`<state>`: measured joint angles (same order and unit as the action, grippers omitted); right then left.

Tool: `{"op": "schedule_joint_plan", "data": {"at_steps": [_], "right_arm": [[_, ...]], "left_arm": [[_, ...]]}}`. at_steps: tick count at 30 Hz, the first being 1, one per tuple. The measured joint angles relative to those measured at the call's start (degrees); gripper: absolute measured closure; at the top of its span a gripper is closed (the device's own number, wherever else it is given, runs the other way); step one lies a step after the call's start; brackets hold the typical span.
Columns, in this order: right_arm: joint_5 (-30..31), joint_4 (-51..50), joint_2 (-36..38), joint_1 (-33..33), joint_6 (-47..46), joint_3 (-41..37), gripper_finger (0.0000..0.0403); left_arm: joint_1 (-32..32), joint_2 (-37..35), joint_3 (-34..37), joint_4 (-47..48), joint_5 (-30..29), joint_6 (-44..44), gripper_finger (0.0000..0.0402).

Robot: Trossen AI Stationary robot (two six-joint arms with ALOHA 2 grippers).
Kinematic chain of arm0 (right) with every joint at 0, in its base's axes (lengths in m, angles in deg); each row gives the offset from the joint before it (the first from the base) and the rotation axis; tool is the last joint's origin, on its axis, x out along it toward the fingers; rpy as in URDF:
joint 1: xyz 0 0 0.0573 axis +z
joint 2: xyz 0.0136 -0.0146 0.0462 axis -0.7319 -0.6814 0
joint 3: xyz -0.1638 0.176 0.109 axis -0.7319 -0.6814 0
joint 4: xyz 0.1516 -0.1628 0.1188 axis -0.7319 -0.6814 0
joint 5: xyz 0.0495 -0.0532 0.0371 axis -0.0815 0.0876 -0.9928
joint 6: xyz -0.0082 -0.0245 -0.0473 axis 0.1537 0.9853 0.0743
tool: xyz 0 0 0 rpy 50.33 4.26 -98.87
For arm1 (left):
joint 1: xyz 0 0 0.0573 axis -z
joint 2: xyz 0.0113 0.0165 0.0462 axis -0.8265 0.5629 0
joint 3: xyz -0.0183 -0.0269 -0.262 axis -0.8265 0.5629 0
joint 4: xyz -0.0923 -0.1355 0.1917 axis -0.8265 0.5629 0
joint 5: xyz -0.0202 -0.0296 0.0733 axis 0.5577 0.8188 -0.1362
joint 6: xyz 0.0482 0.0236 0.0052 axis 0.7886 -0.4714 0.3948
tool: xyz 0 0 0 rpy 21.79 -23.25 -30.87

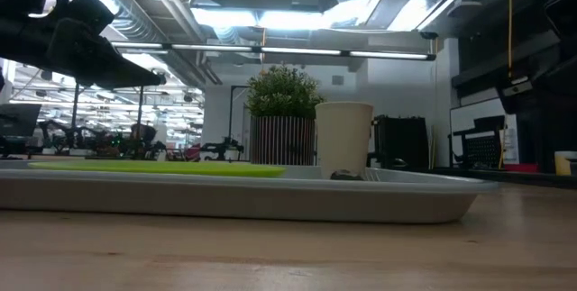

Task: Pick and place plate/cup/fork/spoon on tray
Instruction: Return to Home Position

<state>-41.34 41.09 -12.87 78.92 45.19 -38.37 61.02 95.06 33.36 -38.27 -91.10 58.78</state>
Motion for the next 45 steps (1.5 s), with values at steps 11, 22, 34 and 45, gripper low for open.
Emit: {"op": "schedule_joint_plan", "data": {"at_steps": [11, 22, 34, 45], "right_arm": [[-8.2, -9.6, 14.8, -0.3, 2.1, 0.0, 0.0351], [-6.9, -16.5, 22.9, -10.8, 7.0, 0.0, 0.0351], [-9.2, -18.1, 31.1, -24.0, 10.6, 0.0, 0.0351], [-9.9, -18.3, 37.2, -27.5, 12.4, 0.0, 0.0351]], "left_arm": [[0.0, 0.0, 0.0, 0.0, 0.0, 0.0, 0.0348], [0.0, 0.0, 0.0, 0.0, 0.0, 0.0, 0.0348], [0.0, 0.0, 0.0, 0.0, 0.0, 0.0, 0.0348], [0.0, 0.0, 0.0, 0.0, 0.0, 0.0, 0.0348]]}}
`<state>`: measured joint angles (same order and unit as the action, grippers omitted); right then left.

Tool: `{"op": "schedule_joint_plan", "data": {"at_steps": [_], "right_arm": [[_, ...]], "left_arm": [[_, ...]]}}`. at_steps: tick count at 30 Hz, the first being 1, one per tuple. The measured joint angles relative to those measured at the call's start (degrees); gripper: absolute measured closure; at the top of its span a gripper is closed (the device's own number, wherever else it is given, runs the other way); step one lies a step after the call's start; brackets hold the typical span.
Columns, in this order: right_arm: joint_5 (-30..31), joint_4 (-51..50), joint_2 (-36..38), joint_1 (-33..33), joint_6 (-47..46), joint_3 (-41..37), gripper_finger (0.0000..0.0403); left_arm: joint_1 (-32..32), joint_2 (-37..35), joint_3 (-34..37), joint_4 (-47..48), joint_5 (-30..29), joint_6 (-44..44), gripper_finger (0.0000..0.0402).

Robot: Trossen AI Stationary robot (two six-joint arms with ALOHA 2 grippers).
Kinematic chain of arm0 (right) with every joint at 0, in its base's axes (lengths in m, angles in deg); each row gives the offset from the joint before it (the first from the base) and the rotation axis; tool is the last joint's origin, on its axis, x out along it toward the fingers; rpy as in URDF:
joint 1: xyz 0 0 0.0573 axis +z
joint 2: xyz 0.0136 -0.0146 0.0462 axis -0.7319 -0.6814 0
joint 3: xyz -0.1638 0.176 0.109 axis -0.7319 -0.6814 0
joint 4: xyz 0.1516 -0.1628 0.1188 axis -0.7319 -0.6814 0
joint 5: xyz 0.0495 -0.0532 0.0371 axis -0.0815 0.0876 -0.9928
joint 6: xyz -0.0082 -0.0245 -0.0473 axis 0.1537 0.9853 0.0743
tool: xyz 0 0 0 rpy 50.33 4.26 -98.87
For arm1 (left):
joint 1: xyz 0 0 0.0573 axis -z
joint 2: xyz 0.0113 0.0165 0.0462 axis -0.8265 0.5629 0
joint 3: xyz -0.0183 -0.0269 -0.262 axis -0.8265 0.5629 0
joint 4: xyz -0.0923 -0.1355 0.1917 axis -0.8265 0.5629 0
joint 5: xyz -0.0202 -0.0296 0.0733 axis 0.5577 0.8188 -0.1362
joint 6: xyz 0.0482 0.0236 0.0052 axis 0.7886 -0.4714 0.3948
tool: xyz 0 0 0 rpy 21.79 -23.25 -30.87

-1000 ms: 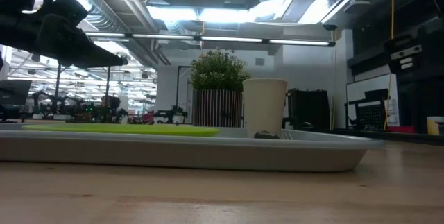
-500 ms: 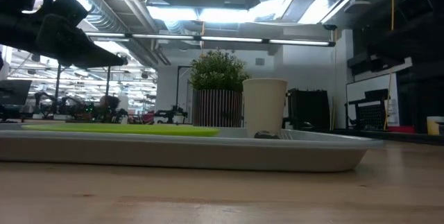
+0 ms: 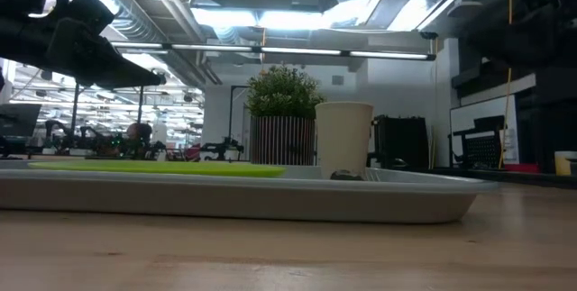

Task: Pick and place plate/cup/fork/spoon on tray
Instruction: Return to Home Position

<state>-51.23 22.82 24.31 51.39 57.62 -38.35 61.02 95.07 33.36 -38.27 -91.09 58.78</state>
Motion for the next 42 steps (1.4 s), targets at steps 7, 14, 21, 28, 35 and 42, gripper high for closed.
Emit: {"op": "schedule_joint_plan", "data": {"at_steps": [7, 14, 21, 28, 35, 42], "right_arm": [[-1.6, -0.3, -0.2, -1.9, -0.1, 0.0, 0.0351], [-1.6, -0.3, -0.6, -1.9, -0.1, 0.0, 0.0351], [-1.6, -0.3, -0.6, -1.9, 0.1, 0.0, 0.0351], [-1.6, -0.3, -0.6, -1.9, 0.1, 0.0, 0.0351], [-1.6, -0.3, -0.6, -1.9, 0.0, 0.0, 0.0351], [-1.5, -0.3, -0.6, -1.9, -0.1, 0.0, 0.0351]], "left_arm": [[0.0, 0.0, 0.0, 0.0, 0.0, 0.0, 0.0348], [0.0, 0.0, 0.0, 0.0, 0.0, 0.0, 0.0348], [0.0, 0.0, 0.0, 0.0, 0.0, 0.0, 0.0348], [0.0, -0.2, 0.0, 0.0, 0.0, 0.0, 0.0348], [-0.3, -1.0, 0.0, 0.0, 0.0, 0.0, 0.0348], [-5.7, -1.7, 0.0, 0.0, 0.0, 0.0, 0.0348]]}}
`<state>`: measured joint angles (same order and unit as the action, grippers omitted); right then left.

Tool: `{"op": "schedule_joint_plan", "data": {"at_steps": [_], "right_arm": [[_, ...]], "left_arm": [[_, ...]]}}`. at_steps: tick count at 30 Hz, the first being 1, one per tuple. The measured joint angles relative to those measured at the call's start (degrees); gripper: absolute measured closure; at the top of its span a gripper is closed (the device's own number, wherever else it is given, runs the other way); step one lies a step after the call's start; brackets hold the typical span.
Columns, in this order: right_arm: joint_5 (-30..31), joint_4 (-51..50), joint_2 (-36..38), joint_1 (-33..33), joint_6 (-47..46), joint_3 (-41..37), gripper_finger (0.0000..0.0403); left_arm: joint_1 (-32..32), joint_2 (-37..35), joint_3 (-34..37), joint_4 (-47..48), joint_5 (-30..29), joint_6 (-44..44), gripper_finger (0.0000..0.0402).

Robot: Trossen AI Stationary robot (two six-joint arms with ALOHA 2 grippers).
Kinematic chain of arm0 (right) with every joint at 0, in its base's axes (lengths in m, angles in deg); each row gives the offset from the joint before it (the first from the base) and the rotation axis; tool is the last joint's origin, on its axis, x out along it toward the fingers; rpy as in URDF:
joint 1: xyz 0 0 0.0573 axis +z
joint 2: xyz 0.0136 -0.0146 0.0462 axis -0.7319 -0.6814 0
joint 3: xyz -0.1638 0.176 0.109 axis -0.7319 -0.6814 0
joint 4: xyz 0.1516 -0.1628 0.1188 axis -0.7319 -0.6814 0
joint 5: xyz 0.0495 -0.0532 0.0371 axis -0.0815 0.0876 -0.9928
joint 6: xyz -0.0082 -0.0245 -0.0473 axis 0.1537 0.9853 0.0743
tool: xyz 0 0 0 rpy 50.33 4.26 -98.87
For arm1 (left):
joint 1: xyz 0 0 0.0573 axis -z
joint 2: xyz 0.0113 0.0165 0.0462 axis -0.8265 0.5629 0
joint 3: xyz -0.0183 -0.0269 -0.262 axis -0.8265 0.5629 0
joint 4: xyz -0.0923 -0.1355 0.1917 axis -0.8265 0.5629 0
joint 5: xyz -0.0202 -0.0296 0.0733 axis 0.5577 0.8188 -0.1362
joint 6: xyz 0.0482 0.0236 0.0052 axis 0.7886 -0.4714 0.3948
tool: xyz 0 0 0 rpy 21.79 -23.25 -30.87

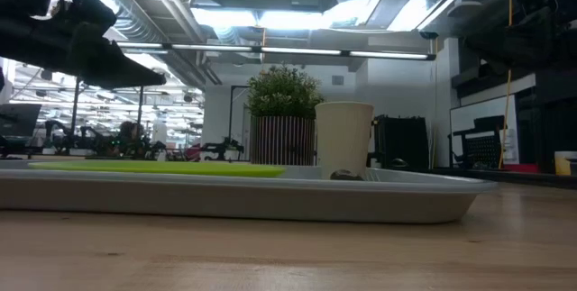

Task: Pick and place plate/cup/fork/spoon on tray
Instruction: Return to Home Position

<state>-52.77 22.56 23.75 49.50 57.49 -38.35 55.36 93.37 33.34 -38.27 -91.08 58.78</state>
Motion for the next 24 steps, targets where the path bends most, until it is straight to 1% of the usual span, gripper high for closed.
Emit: {"op": "schedule_joint_plan", "data": {"at_steps": [7, 21, 24], "right_arm": [[0.0, 0.0, 0.0, 0.0, 0.0, 0.0, 0.0351], [0.0, 0.0, 0.0, 0.0, 0.0, 0.0, 0.0351], [0.0, 0.0, 0.0, 0.0, 0.1, 0.0, 0.0351]], "left_arm": [[-2.9, 0.0, 0.0, 0.0, 0.0, 0.0, 0.0348], [-3.0, 0.0, 0.0, -0.1, -0.1, 0.3, 0.0348], [-3.0, 0.0, 0.0, -0.6, -1.7, 2.3, 0.0348]]}}
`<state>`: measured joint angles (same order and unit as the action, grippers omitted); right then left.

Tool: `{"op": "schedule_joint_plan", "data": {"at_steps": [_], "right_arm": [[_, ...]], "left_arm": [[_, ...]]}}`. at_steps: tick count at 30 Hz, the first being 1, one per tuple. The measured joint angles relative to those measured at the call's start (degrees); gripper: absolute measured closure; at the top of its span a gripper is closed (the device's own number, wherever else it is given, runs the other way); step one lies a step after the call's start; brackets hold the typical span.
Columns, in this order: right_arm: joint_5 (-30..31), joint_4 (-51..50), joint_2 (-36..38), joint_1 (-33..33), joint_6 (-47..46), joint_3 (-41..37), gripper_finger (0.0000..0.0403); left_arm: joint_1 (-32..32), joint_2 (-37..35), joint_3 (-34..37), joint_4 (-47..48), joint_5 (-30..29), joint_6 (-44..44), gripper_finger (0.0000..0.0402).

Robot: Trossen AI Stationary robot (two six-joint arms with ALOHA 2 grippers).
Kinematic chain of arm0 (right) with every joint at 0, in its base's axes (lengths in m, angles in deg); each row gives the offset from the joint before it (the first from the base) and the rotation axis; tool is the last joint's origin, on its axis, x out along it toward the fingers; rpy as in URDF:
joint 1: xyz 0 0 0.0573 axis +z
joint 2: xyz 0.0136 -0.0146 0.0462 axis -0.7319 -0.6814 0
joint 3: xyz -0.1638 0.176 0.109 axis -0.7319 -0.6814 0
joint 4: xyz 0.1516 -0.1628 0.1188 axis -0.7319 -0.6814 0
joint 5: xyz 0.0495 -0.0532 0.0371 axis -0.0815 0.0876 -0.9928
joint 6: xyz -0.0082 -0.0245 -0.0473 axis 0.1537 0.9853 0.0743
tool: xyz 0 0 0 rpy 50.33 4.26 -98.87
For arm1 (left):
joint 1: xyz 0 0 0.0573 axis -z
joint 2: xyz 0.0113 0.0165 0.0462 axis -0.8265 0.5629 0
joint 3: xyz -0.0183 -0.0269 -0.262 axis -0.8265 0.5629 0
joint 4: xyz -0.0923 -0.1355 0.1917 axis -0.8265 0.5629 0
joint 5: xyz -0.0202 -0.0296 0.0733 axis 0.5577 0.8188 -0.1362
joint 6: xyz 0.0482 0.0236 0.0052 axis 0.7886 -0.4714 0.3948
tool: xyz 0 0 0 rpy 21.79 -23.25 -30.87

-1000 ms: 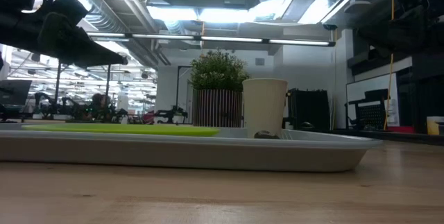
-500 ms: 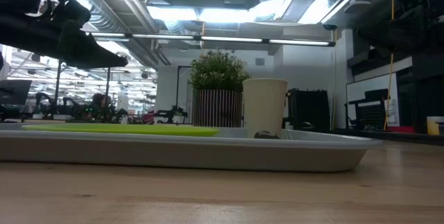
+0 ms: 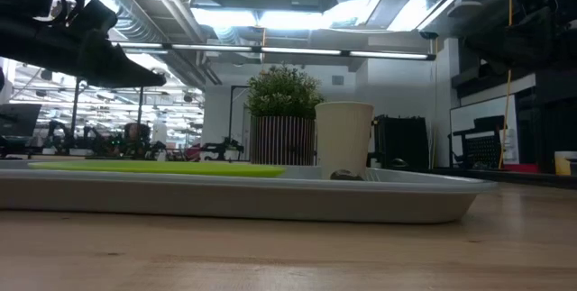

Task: Pick and place plate/cup/fork/spoon on tray
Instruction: Return to Home Position

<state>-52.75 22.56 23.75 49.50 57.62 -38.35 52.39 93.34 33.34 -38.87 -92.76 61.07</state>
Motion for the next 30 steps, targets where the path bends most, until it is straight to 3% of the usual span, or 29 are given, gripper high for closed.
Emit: {"op": "schedule_joint_plan", "data": {"at_steps": [4, 9, 11, 16, 30], "right_arm": [[0.0, 0.0, 0.0, 0.0, -0.1, 0.0, 0.0351], [0.0, 0.0, 0.0, 0.0, -0.1, 0.0, 0.0351], [0.0, 0.0, 0.0, 0.0, 0.0, 0.0, 0.0351], [0.0, 0.0, 0.0, 0.0, 0.0, 0.0, 0.0351], [0.0, 0.0, 0.0, 0.0, -0.1, 0.0, 0.0351]], "left_arm": [[0.0, 0.0, 0.0, 0.4, 1.3, 0.2, 0.0348], [0.0, 0.1, 0.0, -0.2, 22.3, 5.1, 0.0348], [0.0, 0.0, 0.0, -0.6, 26.2, 2.5, 0.0348], [0.0, 0.1, 0.0, 0.0, 18.8, -8.6, 0.0348], [0.0, 1.2, 0.0, 3.0, 21.3, -2.5, 0.0348]]}}
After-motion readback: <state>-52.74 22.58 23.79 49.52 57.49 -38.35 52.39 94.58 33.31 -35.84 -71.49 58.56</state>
